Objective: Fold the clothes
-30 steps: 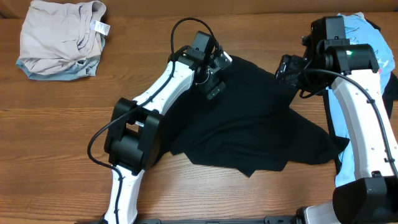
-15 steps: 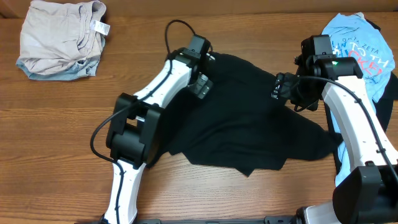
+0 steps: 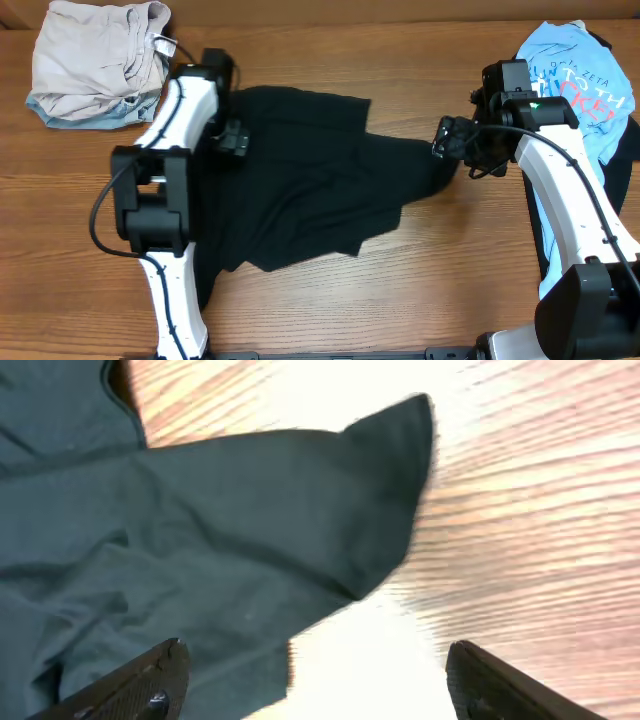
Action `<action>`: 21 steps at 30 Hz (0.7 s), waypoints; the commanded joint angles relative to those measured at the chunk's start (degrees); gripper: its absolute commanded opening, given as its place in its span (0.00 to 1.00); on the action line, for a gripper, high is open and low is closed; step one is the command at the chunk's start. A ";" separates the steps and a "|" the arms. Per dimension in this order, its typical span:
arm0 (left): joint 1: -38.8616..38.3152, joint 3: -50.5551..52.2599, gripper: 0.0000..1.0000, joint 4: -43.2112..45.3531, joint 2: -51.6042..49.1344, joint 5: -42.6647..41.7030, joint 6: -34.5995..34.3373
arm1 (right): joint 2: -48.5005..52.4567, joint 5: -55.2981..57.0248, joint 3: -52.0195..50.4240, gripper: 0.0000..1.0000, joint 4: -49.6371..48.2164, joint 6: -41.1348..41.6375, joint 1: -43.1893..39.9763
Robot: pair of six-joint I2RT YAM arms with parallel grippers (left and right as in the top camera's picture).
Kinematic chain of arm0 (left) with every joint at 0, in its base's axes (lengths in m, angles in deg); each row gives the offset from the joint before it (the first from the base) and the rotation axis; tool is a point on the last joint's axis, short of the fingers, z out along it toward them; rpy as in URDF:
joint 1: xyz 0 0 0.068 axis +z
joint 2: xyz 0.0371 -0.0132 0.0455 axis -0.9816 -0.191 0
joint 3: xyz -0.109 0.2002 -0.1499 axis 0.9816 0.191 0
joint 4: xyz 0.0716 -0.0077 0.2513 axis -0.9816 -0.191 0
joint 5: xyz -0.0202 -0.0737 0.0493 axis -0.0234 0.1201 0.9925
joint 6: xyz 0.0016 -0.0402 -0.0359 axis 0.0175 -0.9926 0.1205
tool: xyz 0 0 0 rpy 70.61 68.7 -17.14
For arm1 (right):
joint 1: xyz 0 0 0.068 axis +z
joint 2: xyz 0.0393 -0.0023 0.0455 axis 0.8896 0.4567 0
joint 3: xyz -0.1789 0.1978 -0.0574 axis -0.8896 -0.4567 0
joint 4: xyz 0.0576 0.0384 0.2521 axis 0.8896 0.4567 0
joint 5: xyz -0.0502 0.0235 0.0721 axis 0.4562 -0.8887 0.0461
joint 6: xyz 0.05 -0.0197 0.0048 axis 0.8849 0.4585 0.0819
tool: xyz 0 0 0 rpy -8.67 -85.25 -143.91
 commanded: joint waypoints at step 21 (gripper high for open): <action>-4.90 -36.04 1.00 -10.78 -2.43 -19.91 7.15 | 0.20 -0.79 -0.35 0.79 -2.14 0.02 3.58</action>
